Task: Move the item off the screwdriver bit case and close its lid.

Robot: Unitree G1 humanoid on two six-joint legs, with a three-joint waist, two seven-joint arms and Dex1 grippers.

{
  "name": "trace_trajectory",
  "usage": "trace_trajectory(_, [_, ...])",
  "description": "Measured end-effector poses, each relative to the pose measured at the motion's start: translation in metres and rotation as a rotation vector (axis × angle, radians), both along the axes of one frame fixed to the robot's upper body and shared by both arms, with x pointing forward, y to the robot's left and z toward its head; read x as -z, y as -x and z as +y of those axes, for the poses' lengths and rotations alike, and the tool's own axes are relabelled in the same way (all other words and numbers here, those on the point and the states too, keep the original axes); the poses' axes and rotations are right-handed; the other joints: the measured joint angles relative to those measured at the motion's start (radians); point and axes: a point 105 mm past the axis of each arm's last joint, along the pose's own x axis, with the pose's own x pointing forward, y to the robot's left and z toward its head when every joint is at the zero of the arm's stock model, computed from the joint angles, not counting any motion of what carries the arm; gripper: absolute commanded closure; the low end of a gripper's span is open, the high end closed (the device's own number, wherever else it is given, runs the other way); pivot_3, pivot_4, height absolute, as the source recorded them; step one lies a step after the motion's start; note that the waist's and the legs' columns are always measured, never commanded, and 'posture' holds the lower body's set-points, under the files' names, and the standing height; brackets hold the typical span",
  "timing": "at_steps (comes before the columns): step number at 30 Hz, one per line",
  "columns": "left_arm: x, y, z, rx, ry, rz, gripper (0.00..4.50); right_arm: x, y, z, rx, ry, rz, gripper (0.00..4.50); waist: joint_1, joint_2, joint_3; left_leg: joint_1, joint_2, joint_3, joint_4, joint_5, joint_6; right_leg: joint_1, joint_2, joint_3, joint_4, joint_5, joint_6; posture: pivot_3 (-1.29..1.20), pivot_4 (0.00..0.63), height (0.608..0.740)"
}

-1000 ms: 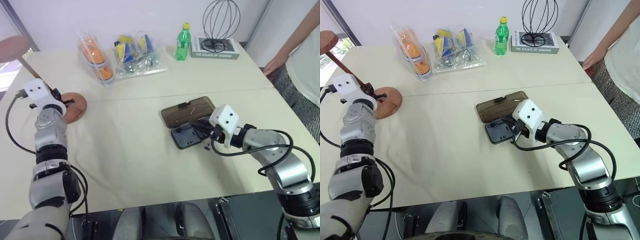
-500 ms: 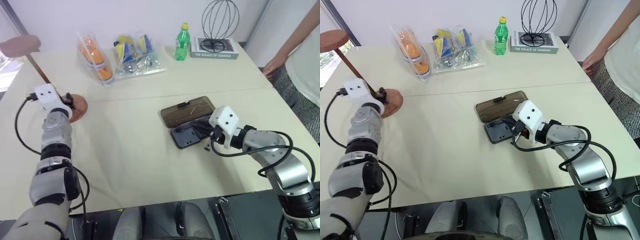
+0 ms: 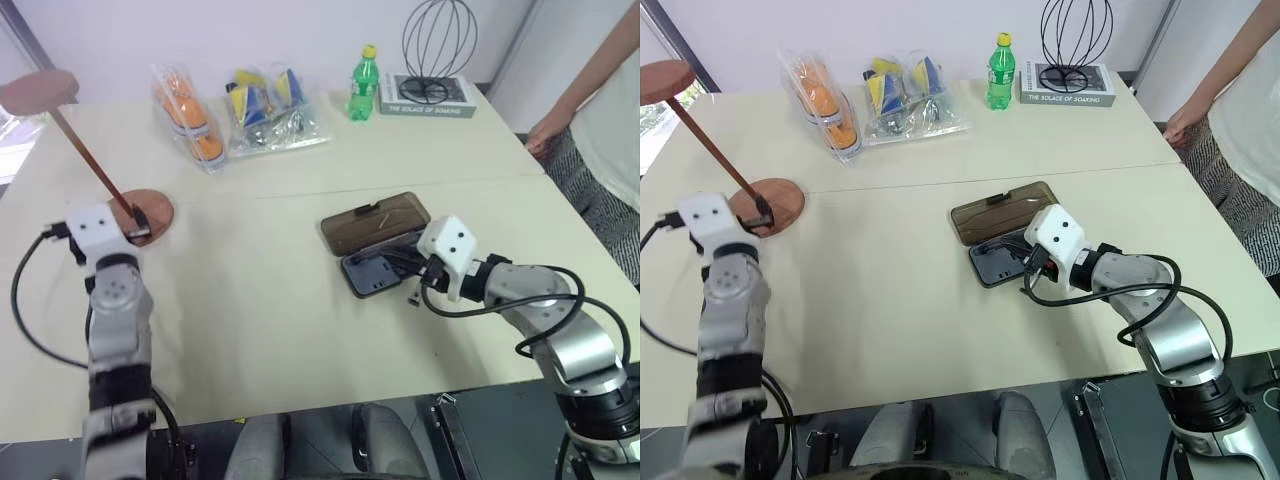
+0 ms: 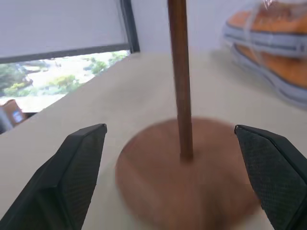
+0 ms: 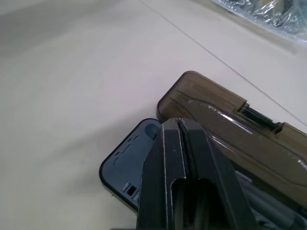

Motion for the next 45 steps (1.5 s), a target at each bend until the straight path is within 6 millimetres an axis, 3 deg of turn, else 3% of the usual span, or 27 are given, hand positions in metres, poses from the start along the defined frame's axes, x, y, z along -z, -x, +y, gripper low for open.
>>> trace_trajectory(4, [-0.002, 0.017, -0.026, 0.071, 0.003, 0.036, 0.04, -0.003, -0.013, -0.005, 0.057, -0.005, -0.035, 4.50, 0.006, 0.000, 0.000, 0.001, 0.000, -0.001, 0.001, 0.001, -0.001, 0.001, 0.001, -0.001, 0.001, -0.001, -0.004, 0.00, 0.150, 0.740])
trace_trajectory(10, [-0.004, -0.001, -0.100, 0.499, 0.031, 0.037, 0.04, -0.016, -0.036, -0.022, 0.168, -0.002, -0.091, 4.50, 0.001, 0.000, 0.000, 0.001, 0.000, 0.000, 0.002, 0.002, -0.002, 0.002, 0.002, -0.001, 0.000, -0.001, -0.007, 0.00, 0.150, 0.740])
trace_trajectory(13, [0.006, -0.006, -0.128, 0.692, 0.064, 0.074, 0.04, -0.011, -0.042, -0.033, 0.211, 0.026, -0.073, 4.50, 0.001, 0.000, 0.000, 0.001, 0.000, 0.000, 0.001, 0.002, -0.002, 0.001, 0.002, -0.001, 0.000, -0.001, -0.007, 0.00, 0.150, 0.740])
trace_trajectory(17, [0.027, 0.000, -0.162, 1.005, 0.042, 0.215, 0.00, -0.003, -0.046, -0.042, 0.250, 0.046, -0.045, 2.72, -0.004, 0.000, 0.000, 0.000, 0.000, 0.001, 0.000, 0.001, -0.002, 0.000, 0.002, -0.001, 0.000, -0.001, -0.007, 0.00, 0.150, 0.740])
trace_trajectory(22, [0.029, 0.000, -0.164, 1.168, 0.025, 0.292, 0.00, 0.003, -0.051, -0.050, 0.288, 0.072, -0.033, 0.03, -0.005, 0.001, 0.000, 0.000, 0.000, 0.000, 0.000, 0.001, -0.002, 0.000, 0.002, -0.001, 0.001, -0.001, -0.007, 0.00, 0.150, 0.740])
trace_trajectory(30, [0.010, -0.007, -0.170, 1.339, 0.022, 0.272, 0.00, -0.018, -0.069, -0.045, 0.251, 0.087, -0.081, 0.03, -0.007, 0.001, 0.000, 0.000, 0.000, 0.000, 0.000, 0.001, -0.002, 0.000, 0.002, -0.001, 0.001, -0.001, -0.007, 0.00, 0.150, 0.740])
trace_trajectory(35, [-0.005, -0.011, -0.173, 1.402, -0.023, 0.256, 0.00, -0.031, -0.108, -0.049, 0.231, 0.169, -0.066, 0.03, -0.023, 0.001, 0.000, 0.000, 0.000, 0.001, 0.000, 0.002, -0.002, 0.000, 0.002, 0.000, 0.001, 0.001, -0.003, 0.00, 0.150, 0.740])
trace_trajectory(40, [-0.002, -0.015, -0.173, 1.393, -0.014, 0.263, 0.00, -0.010, -0.134, -0.052, 0.194, 0.284, 0.008, 0.03, -0.027, 0.002, 0.001, -0.001, 0.000, 0.001, -0.002, 0.001, -0.002, -0.002, 0.002, -0.001, -0.001, 0.001, -0.003, 0.00, 0.150, 0.740])
trace_trajectory(45, [-0.001, -0.014, -0.179, 1.393, -0.020, 0.260, 0.00, 0.004, -0.148, -0.053, 0.183, 0.376, 0.046, 0.03, -0.028, 0.003, 0.002, -0.003, 0.000, 0.002, -0.002, 0.002, -0.002, -0.004, 0.002, 0.000, -0.001, 0.001, -0.003, 0.00, 0.150, 0.740])
